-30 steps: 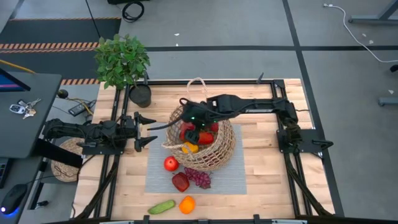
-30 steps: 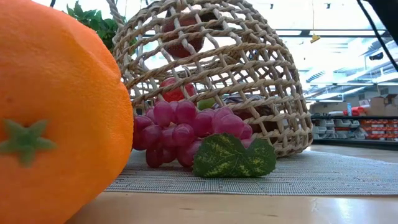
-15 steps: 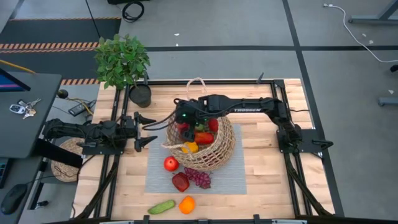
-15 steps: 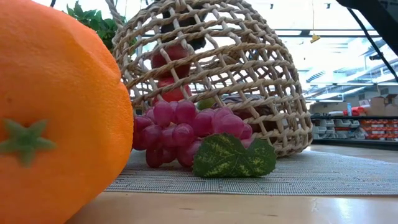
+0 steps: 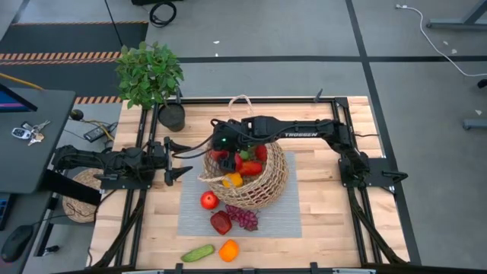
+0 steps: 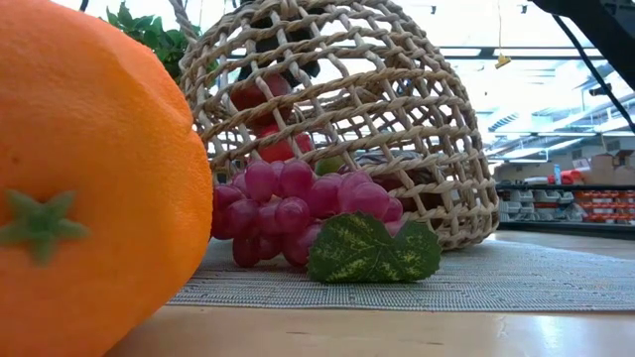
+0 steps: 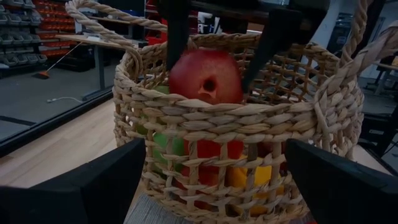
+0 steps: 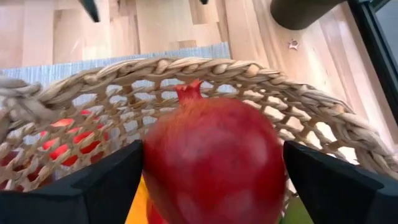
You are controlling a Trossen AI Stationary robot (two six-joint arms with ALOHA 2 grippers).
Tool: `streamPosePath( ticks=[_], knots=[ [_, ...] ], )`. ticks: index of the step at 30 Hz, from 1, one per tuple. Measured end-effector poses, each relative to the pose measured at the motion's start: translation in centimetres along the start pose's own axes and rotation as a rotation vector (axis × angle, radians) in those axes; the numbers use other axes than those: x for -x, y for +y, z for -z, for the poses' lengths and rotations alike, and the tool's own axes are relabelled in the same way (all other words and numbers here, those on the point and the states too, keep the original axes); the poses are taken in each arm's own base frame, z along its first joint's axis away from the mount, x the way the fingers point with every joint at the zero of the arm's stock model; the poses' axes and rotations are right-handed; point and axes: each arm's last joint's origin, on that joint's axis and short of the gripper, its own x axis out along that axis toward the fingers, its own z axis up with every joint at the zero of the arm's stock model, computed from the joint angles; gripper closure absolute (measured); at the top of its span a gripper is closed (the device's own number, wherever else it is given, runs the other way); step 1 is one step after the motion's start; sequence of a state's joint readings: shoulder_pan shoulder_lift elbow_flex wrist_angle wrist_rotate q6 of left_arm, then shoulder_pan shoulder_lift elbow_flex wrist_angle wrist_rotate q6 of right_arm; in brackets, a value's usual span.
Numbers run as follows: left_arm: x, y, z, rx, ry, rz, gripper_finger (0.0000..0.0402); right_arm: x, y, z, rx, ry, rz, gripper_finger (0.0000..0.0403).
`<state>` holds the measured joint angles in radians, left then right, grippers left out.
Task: Build produce basket
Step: Put the pomegranate into the basket, then put the orange into the basket
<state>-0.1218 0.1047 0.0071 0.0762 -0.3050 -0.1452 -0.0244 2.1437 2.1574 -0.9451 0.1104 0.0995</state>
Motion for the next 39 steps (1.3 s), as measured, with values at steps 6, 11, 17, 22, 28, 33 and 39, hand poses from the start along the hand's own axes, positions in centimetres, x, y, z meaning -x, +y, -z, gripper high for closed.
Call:
streamPosePath(
  ticks=[6, 11, 17, 22, 28, 33, 39],
  knots=[
    [0.0, 0.0, 0.0, 0.000, -0.001, 0.000, 0.0010, 0.0, -0.1, 0.0, -0.002, -0.003, 0.015, 0.0010],
    [0.0, 0.0, 0.0, 0.001, -0.001, 0.000, 0.0010, 2.2, -0.5, -0.5, -0.004, -0.058, 0.073, 0.0004],
    [0.0, 0.0, 0.0, 0.001, -0.001, 0.000, 0.0010, 7.8, -0.6, -1.1, -0.020, -0.183, 0.158, 0.0013],
    [0.0, 0.0, 0.0, 0.001, -0.001, -0.001, 0.0010, 13.3, 1.8, -1.1, -0.004, -0.331, 0.096, 0.0021],
    [0.0, 0.0, 0.0, 0.000, -0.001, 0.000, 0.0010, 18.3, 9.3, -0.4, 0.199, -0.550, -0.102, 0.0028],
    [0.0, 0.0, 0.0, 0.001, -0.002, 0.000, 0.0010, 18.6, 15.4, 1.3, 0.311, -0.577, -0.204, 0.0028],
    [0.0, 0.0, 0.0, 0.001, -0.001, 0.000, 0.0010, 12.6, 20.7, 4.7, 0.450, -0.418, -0.146, 0.0028]
  ],
)
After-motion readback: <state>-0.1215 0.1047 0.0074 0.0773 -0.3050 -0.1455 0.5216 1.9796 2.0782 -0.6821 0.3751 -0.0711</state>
